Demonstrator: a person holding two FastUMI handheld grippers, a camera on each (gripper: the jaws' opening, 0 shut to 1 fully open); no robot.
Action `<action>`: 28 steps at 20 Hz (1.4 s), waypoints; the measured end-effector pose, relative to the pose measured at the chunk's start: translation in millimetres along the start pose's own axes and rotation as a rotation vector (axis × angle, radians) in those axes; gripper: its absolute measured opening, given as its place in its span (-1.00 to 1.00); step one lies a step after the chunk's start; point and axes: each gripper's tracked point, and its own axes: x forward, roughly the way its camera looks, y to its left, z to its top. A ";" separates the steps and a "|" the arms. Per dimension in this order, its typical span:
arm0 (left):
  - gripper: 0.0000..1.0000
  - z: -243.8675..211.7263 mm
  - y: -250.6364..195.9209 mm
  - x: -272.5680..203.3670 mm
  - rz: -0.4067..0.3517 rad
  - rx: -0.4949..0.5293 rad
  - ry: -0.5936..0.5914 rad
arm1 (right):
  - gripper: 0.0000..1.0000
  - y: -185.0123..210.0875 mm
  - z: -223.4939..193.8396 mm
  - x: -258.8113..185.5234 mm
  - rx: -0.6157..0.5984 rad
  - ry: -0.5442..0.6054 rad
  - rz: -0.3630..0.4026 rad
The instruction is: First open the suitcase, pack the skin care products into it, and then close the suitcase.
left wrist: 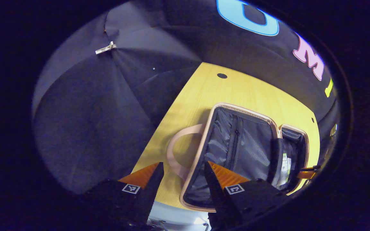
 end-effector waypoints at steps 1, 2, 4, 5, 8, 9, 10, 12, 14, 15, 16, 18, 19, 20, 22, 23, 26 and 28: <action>0.62 9.0 7.7 5.0 -0.006 -0.042 -0.008 | 0.75 7.8 12.8 -14.8 -0.022 -0.051 0.035; 0.61 14.5 13.8 8.5 -0.010 -0.085 -0.011 | 0.76 13.0 24.2 -31.3 -0.041 -0.104 0.057; 0.62 15.6 20.9 24.2 -0.007 -0.146 0.019 | 0.79 17.2 54.3 -68.2 -0.075 -0.220 0.074; 0.61 15.1 22.3 35.6 -0.008 -0.164 0.042 | 0.79 16.1 72.7 -87.3 -0.086 -0.287 0.073; 0.63 -0.5 29.0 71.3 0.017 -0.193 0.134 | 0.92 -5.7 109.1 -137.5 -0.073 -0.449 0.034; 0.63 -6.9 28.3 83.2 0.032 -0.206 0.160 | 0.92 -26.8 112.8 -146.5 -0.061 -0.465 -0.017; 0.63 -12.8 26.3 90.5 0.028 -0.220 0.187 | 0.92 -45.7 109.2 -150.0 -0.045 -0.464 -0.067; 0.46 -26.6 13.3 104.7 -0.012 -0.247 0.234 | 0.92 -72.1 104.6 -161.5 -0.007 -0.466 -0.127; -0.60 -23.5 14.3 106.0 -0.008 -0.203 0.210 | 0.92 -84.4 103.8 -168.3 0.060 -0.483 -0.140; -0.67 -20.6 15.8 104.4 -0.011 -0.187 0.200 | 0.92 -86.5 103.1 -171.6 0.093 -0.492 -0.129; -0.70 -14.9 13.7 101.1 -0.019 -0.193 0.180 | 0.92 -87.4 104.4 -176.0 0.112 -0.512 -0.123; -0.76 4.0 -3.3 80.8 -0.093 -0.224 0.122 | 0.93 -93.2 111.4 -188.4 0.104 -0.565 -0.132; -0.82 12.1 -7.5 62.3 -0.112 -0.216 0.086 | 0.92 -97.2 119.7 -201.7 0.086 -0.608 -0.144; -0.84 26.1 -8.8 41.5 -0.116 -0.185 0.040 | 0.92 -98.0 129.5 -216.7 0.070 -0.660 -0.152; -0.86 56.3 -29.1 -6.0 -0.158 -0.119 -0.063 | 0.92 -107.0 138.8 -246.2 0.053 -0.742 -0.179; -0.87 70.1 -43.7 -32.6 -0.186 -0.080 -0.119 | 0.92 -113.0 142.3 -262.0 0.046 -0.773 -0.195; -0.87 98.1 -111.6 -118.5 -0.288 0.022 -0.244 | 0.92 -127.5 150.6 -310.9 0.004 -0.875 -0.238; -0.88 104.5 -170.3 -152.1 -0.337 0.102 -0.306 | 0.92 -136.3 149.1 -343.4 -0.034 -0.922 -0.265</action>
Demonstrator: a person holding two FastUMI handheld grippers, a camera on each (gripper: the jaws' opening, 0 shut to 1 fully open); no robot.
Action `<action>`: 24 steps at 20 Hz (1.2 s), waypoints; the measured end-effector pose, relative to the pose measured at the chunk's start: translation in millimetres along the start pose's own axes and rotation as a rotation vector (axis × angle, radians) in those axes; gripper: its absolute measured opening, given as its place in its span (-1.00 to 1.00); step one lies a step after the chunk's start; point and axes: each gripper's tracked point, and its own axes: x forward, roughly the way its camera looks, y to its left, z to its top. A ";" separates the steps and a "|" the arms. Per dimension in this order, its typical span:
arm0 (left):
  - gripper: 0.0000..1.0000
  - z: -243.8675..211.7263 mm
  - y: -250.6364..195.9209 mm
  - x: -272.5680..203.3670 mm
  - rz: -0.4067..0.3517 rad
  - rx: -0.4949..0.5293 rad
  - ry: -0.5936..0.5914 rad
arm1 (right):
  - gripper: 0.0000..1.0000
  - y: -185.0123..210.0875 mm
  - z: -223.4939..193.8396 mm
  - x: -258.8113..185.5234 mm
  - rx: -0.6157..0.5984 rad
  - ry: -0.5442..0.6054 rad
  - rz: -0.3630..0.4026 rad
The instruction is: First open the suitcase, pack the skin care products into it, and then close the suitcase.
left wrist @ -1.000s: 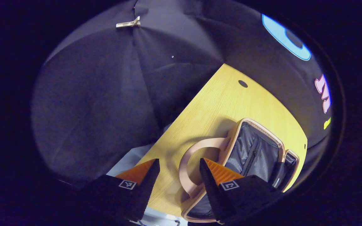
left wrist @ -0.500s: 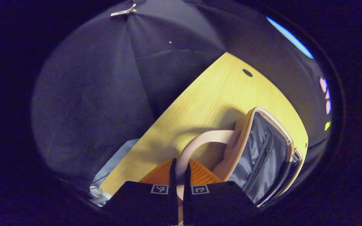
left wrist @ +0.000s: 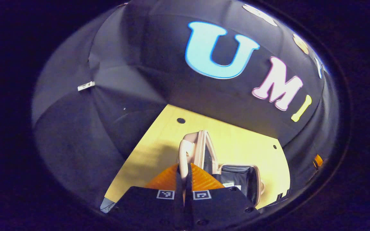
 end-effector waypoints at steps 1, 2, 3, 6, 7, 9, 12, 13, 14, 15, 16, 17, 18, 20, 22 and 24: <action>-0.88 3.6 -37.0 -5.2 -0.029 0.044 -0.012 | 0.92 -6.8 10.6 -10.2 -0.024 -0.023 -0.001; -0.88 5.0 -75.4 -7.4 -0.063 0.082 -0.023 | 0.92 -14.2 20.4 -19.4 -0.057 -0.048 -0.004; -0.87 0.9 -116.9 -11.0 -0.103 0.108 -0.031 | 0.92 -20.9 30.2 -28.8 -0.096 -0.072 -0.009; -0.88 -40.3 -241.1 2.7 -0.274 0.153 0.004 | 0.92 -31.2 58.5 -57.5 -0.179 -0.146 -0.008; -0.87 -66.2 -277.3 11.7 -0.309 0.161 0.037 | 0.92 -29.9 62.8 -64.5 -0.169 -0.145 0.011; -0.87 -118.9 -335.5 46.0 -0.345 0.171 0.108 | 0.92 -33.3 62.1 -85.0 -0.147 -0.135 0.042; -0.86 -184.9 -363.3 90.7 -0.334 0.177 0.220 | 0.92 -56.4 66.3 -105.1 -0.157 -0.147 0.019; -0.84 -202.2 -368.5 100.7 -0.323 0.182 0.256 | 0.91 -63.2 64.2 -111.6 -0.154 -0.139 0.009; -0.83 -220.4 -369.5 104.4 -0.322 0.185 0.282 | 0.91 -67.6 61.0 -119.6 -0.146 -0.130 0.004; -0.73 -235.1 -373.2 104.2 -0.328 0.184 0.307 | 0.91 -70.7 57.5 -125.8 -0.143 -0.119 -0.001; -0.61 -240.1 -380.5 107.8 -0.343 0.168 0.301 | 0.92 -74.2 53.7 -131.6 -0.149 -0.113 0.001; -0.34 -247.6 -387.4 109.0 -0.363 0.142 0.308 | 0.91 -75.6 52.0 -137.1 -0.159 -0.110 0.007; 0.13 -248.1 -397.3 106.6 -0.381 0.114 0.285 | 0.92 -77.9 48.5 -141.4 -0.169 -0.102 0.010; 0.72 -236.4 -402.4 101.7 -0.353 0.104 0.208 | 0.92 -82.9 47.6 -147.9 -0.194 -0.092 0.019; 0.80 -208.9 -403.4 78.5 -0.298 0.111 0.087 | 0.91 -85.1 45.4 -150.8 -0.220 -0.074 0.042; 0.80 -175.1 -408.4 34.1 -0.257 0.149 -0.043 | 0.92 -80.6 50.3 -150.7 -0.258 -0.084 0.077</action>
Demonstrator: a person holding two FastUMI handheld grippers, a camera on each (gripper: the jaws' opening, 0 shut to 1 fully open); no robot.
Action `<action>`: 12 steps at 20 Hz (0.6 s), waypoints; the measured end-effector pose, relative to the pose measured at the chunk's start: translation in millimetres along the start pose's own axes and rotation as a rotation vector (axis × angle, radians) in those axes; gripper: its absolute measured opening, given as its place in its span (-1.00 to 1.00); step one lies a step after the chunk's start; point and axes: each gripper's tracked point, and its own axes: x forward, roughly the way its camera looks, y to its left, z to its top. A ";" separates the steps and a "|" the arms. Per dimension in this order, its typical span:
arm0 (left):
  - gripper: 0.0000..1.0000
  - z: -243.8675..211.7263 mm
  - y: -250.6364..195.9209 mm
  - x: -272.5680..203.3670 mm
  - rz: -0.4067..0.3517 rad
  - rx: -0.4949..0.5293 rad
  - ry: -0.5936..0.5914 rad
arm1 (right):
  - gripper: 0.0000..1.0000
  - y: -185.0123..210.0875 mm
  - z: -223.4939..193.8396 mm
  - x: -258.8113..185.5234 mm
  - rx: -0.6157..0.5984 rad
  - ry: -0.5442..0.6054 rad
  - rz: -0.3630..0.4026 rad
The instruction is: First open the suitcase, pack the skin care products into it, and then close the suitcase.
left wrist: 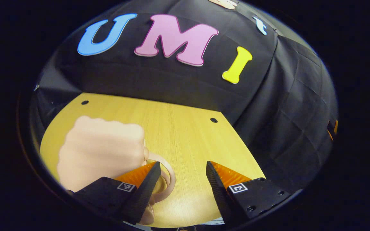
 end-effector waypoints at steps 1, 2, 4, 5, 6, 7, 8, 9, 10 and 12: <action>0.80 16.0 -8.9 -22.6 0.021 0.043 -0.052 | 0.92 1.4 3.9 2.3 -0.018 -0.013 0.013; 0.80 30.9 -17.5 -47.0 0.051 0.086 -0.104 | 0.92 3.2 6.8 6.0 -0.031 -0.027 0.021; 0.80 63.5 -39.0 -93.9 0.096 0.152 -0.223 | 0.92 11.0 16.8 14.8 -0.048 -0.059 0.037; 0.80 77.2 -53.2 -112.8 0.103 0.167 -0.286 | 0.92 14.8 23.1 19.9 -0.054 -0.075 0.034; 0.79 87.8 -66.2 -128.5 0.094 0.156 -0.342 | 0.92 17.2 27.4 26.3 -0.056 -0.090 0.028; 0.80 97.5 -87.1 -143.8 0.031 0.139 -0.389 | 0.92 25.0 33.9 29.4 -0.053 -0.106 0.035; 0.82 103.0 -109.1 -161.0 -0.039 0.136 -0.430 | 0.92 34.1 42.3 31.4 -0.048 -0.127 0.042; 0.85 108.0 -124.8 -171.9 -0.066 0.141 -0.448 | 0.92 42.1 47.9 33.1 -0.048 -0.133 0.054; 0.88 114.1 -130.3 -182.3 -0.059 0.157 -0.468 | 0.93 50.3 51.1 32.2 -0.056 -0.151 0.069; 0.94 131.4 -128.4 -195.4 -0.031 0.199 -0.521 | 0.92 59.0 61.3 35.3 -0.090 -0.180 0.084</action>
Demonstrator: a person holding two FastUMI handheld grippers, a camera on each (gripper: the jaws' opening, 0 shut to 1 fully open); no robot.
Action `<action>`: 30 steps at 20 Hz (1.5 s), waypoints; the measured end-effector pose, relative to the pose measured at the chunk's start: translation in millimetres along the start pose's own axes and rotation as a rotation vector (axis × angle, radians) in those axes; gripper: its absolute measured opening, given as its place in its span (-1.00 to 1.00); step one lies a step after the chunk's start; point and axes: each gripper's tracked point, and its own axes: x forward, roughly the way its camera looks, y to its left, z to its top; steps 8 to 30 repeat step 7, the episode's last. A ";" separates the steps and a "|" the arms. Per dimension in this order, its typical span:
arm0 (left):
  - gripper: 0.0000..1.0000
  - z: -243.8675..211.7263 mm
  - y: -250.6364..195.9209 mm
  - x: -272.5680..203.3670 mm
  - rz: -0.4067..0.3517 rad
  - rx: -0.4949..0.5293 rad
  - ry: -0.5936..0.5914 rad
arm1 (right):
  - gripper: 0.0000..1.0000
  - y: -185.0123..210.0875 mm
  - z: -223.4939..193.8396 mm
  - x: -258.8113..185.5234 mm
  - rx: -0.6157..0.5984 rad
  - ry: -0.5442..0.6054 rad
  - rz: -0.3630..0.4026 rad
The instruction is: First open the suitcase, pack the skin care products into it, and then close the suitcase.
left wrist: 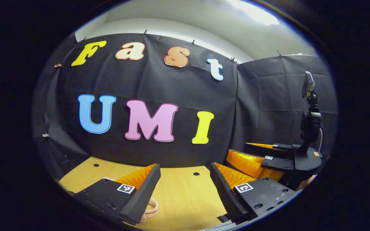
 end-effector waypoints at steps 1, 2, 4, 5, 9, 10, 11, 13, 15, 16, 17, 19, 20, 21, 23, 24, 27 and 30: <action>0.94 15.6 4.1 3.2 0.012 0.018 -0.031 | 0.92 2.5 2.3 2.8 -0.009 0.002 -0.004; 0.94 28.3 6.1 5.5 0.017 0.030 -0.062 | 0.79 5.8 4.9 4.7 -0.008 0.004 -0.003; 0.93 52.9 15.5 6.5 0.042 0.004 -0.130 | 0.80 14.6 16.8 8.7 0.012 -0.006 -0.001; 0.94 56.2 10.6 5.9 0.023 -0.047 -0.140 | 0.80 17.1 21.9 11.5 0.016 -0.018 0.003; 0.91 44.6 -6.6 12.1 -0.057 -0.178 -0.078 | 0.89 19.6 28.1 19.0 0.012 -0.018 0.000; 0.91 44.6 -6.6 12.1 -0.057 -0.178 -0.078 | 0.89 19.6 28.1 19.0 0.012 -0.018 0.000; 0.91 44.6 -6.6 12.1 -0.057 -0.178 -0.078 | 0.89 19.6 28.1 19.0 0.012 -0.018 0.000; 0.91 44.6 -6.6 12.1 -0.057 -0.178 -0.078 | 0.89 19.6 28.1 19.0 0.012 -0.018 0.000; 0.91 44.6 -6.6 12.1 -0.057 -0.178 -0.078 | 0.89 19.6 28.1 19.0 0.012 -0.018 0.000; 0.91 44.6 -6.6 12.1 -0.057 -0.178 -0.078 | 0.89 19.6 28.1 19.0 0.012 -0.018 0.000; 0.91 44.6 -6.6 12.1 -0.057 -0.178 -0.078 | 0.89 19.6 28.1 19.0 0.012 -0.018 0.000; 0.91 44.6 -6.6 12.1 -0.057 -0.178 -0.078 | 0.89 19.6 28.1 19.0 0.012 -0.018 0.000; 0.91 44.6 -6.6 12.1 -0.057 -0.178 -0.078 | 0.89 19.6 28.1 19.0 0.012 -0.018 0.000; 0.91 44.6 -6.6 12.1 -0.057 -0.178 -0.078 | 0.89 19.6 28.1 19.0 0.012 -0.018 0.000; 0.91 44.6 -6.6 12.1 -0.057 -0.178 -0.078 | 0.89 19.6 28.1 19.0 0.012 -0.018 0.000; 0.91 44.6 -6.6 12.1 -0.057 -0.178 -0.078 | 0.89 19.6 28.1 19.0 0.012 -0.018 0.000; 0.91 44.6 -6.6 12.1 -0.057 -0.178 -0.078 | 0.89 19.6 28.1 19.0 0.012 -0.018 0.000; 0.91 44.6 -6.6 12.1 -0.057 -0.178 -0.078 | 0.89 19.6 28.1 19.0 0.012 -0.018 0.000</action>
